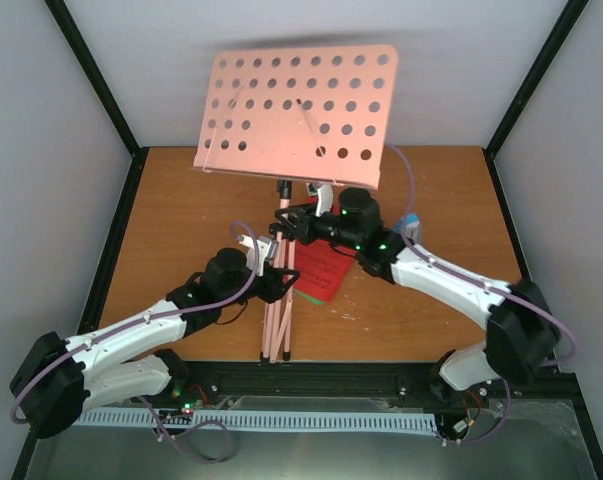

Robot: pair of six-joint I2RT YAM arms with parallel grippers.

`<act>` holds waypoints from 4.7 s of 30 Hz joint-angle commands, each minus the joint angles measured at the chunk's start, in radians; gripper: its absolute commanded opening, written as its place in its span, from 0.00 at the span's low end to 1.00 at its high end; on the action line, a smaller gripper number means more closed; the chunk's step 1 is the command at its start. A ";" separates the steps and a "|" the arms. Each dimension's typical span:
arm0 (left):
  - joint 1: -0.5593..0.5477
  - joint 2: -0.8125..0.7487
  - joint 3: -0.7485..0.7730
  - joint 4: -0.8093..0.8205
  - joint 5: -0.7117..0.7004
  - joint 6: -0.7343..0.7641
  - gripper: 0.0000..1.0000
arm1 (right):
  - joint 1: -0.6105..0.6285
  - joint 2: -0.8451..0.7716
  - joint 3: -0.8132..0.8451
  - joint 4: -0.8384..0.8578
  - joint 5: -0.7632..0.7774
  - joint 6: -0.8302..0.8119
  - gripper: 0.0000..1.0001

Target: Pack up the instrument practice props

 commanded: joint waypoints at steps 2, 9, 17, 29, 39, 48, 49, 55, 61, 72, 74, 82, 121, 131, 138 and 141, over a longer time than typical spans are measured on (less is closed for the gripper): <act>0.069 -0.074 0.040 0.065 0.014 -0.085 0.00 | -0.047 0.165 0.040 0.154 0.278 -0.074 0.03; 0.150 -0.029 0.048 0.018 0.015 -0.136 0.00 | -0.047 0.338 0.128 0.104 0.268 -0.091 0.09; 0.300 -0.008 -0.001 0.042 0.078 -0.179 0.00 | -0.047 0.430 0.106 0.148 0.185 -0.102 0.28; 0.324 -0.014 -0.023 0.077 0.053 -0.182 0.00 | -0.048 0.216 -0.120 0.214 0.108 -0.117 0.71; 0.342 0.019 0.000 0.096 0.029 -0.190 0.00 | -0.056 -0.219 -0.286 -0.065 0.243 -0.026 0.77; 0.467 0.210 0.038 0.145 0.074 -0.179 0.00 | -0.068 -0.657 -0.321 -0.475 0.418 -0.076 0.94; 0.471 0.238 0.051 0.139 0.050 -0.170 0.00 | -0.068 -0.693 -0.314 -0.508 0.423 -0.076 0.95; 0.510 0.357 0.110 0.105 0.003 -0.158 0.00 | -0.068 -0.814 -0.284 -0.646 0.455 -0.049 0.95; 0.509 0.417 0.168 0.021 -0.064 -0.081 0.17 | -0.068 -0.839 -0.316 -0.659 0.480 -0.009 0.96; 0.509 0.461 0.209 -0.074 -0.171 -0.018 0.35 | -0.068 -0.912 -0.398 -0.628 0.479 0.072 0.96; 0.510 0.487 0.224 -0.081 -0.170 -0.014 0.33 | -0.068 -0.913 -0.407 -0.622 0.473 0.077 0.96; 0.509 0.602 0.290 -0.140 -0.187 0.008 0.34 | -0.068 -0.914 -0.431 -0.612 0.455 0.072 0.96; 0.488 0.370 0.284 -0.123 -0.085 0.052 0.99 | -0.068 -0.874 -0.399 -0.553 0.369 -0.047 1.00; 0.536 0.324 0.532 -0.183 0.160 0.219 0.99 | -0.137 -0.556 -0.142 -0.455 0.444 -0.231 1.00; 0.818 0.341 0.536 -0.133 0.308 0.162 0.99 | -0.533 -0.390 -0.058 -0.441 0.216 -0.246 1.00; 0.998 0.308 0.443 -0.041 0.379 0.101 1.00 | -0.697 -0.360 -0.085 -0.407 0.190 -0.261 1.00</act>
